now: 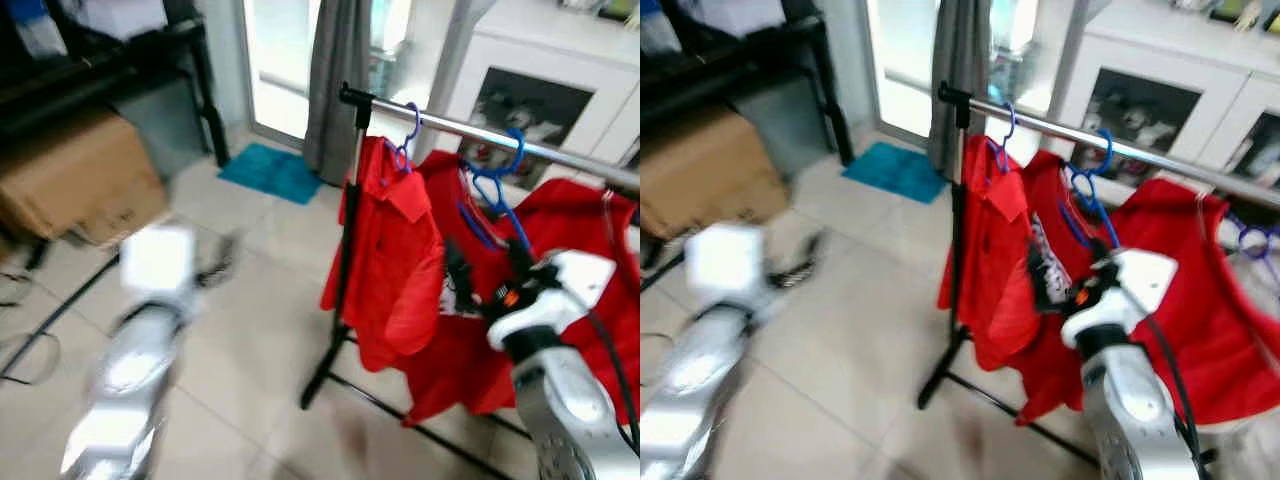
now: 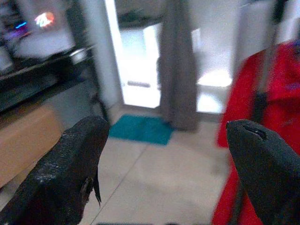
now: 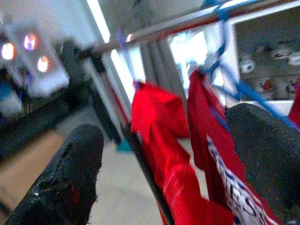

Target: Hang hanger

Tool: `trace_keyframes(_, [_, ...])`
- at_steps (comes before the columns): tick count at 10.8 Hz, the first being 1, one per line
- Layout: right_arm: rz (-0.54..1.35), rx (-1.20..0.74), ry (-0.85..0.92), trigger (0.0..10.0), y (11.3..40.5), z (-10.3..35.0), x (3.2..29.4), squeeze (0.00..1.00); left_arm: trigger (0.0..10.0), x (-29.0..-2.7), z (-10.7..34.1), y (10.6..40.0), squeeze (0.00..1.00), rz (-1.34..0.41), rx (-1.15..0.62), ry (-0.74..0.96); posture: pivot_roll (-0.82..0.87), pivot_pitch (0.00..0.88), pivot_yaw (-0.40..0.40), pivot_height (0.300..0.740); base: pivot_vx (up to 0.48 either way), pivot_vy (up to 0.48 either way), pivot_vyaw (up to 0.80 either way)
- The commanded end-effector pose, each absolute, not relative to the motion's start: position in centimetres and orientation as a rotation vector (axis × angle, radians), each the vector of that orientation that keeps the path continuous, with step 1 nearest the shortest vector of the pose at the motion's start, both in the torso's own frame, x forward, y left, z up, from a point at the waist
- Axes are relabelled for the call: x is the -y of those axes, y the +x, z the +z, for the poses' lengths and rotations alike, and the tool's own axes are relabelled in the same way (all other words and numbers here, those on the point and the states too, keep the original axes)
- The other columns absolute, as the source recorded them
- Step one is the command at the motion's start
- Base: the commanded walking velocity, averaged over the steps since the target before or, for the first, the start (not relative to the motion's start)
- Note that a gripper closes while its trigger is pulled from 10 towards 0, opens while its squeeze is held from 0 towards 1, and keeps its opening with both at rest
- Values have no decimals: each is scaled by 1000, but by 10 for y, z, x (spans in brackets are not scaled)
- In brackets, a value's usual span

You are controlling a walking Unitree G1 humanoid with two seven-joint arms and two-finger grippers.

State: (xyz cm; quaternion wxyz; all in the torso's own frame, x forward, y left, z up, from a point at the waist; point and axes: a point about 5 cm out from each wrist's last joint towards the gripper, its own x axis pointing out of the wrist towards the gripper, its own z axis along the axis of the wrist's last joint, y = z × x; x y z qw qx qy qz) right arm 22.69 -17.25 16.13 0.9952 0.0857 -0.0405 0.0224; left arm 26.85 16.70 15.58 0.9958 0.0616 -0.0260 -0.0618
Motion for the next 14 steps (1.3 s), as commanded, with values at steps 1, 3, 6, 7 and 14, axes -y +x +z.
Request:
trace_keyframes(1, [13,66,173,10000,228,161,176,1000,10000,-162,152,271,894,-166,22,118,-97,0,50,740,0,0,0])
trace_keyframes(3, [12,-61,-12,10000,224,136,156,1000,10000,-177,138,257,808,-166,-46,137,-92,0,40,740,0,0,0])
trace_keyframes(6, [119,-6,219,10000,223,147,149,0,10000,-185,133,248,0,-223,-105,110,-106,0,92,740,0,0,0])
trace_keyframes(7, [39,-23,91,10000,223,143,156,0,10000,-182,132,253,0,-271,-90,171,-95,0,93,740,0,0,0])
trace_keyframes(14, [130,-14,234,10000,253,142,135,0,10000,-172,145,272,0,-238,-36,170,-77,0,66,740,0,-58,0])
